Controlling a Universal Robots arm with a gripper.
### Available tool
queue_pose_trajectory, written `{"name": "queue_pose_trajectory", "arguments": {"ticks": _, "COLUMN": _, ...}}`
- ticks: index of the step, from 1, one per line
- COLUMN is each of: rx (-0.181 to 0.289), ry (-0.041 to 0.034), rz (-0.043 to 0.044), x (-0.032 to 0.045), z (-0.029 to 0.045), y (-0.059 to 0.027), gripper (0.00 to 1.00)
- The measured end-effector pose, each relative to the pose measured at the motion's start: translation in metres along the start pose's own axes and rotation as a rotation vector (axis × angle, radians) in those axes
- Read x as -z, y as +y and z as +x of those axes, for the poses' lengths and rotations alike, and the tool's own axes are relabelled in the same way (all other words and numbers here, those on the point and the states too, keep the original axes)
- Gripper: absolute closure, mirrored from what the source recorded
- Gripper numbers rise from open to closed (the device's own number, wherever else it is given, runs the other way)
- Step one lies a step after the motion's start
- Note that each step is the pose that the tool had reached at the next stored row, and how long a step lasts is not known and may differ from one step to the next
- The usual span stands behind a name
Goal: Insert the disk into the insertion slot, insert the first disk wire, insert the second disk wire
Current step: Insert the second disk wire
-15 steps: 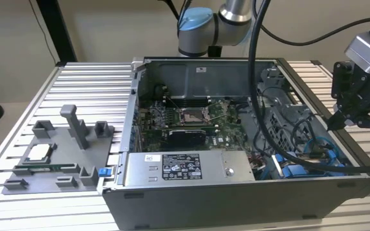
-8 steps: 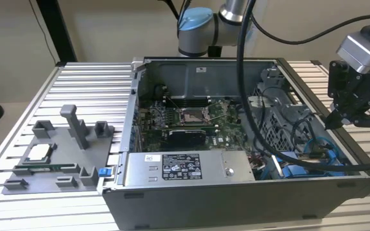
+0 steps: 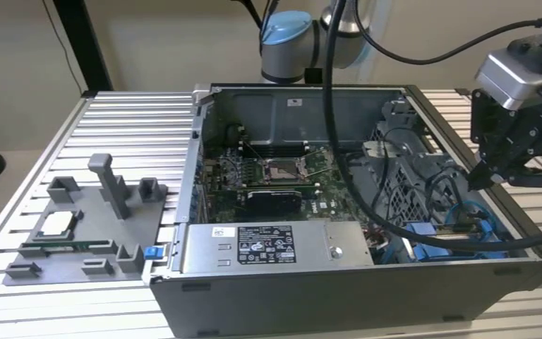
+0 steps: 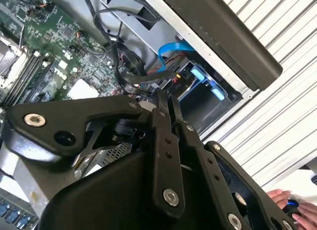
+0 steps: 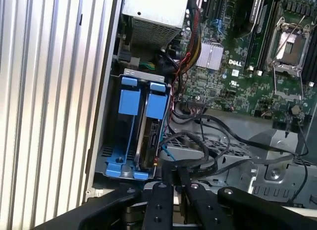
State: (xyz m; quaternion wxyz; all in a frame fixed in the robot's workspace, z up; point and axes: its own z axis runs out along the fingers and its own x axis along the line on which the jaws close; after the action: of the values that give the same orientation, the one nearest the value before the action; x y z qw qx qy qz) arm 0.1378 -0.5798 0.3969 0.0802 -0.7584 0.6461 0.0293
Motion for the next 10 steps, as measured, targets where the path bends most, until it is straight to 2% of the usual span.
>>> {"name": "queue_pose_trajectory", "arguments": {"ticks": 4, "rx": 0.001, "ry": 0.0009, "rz": 0.0055, "x": 0.0003, "z": -0.0009, "y": 0.0055, "gripper": 1.00}}
{"name": "queue_pose_trajectory", "arguments": {"ticks": 10, "rx": 0.001, "ry": 0.0015, "rz": 0.0092, "x": 0.0008, "z": -0.0021, "y": 0.0127, "gripper": 1.00}}
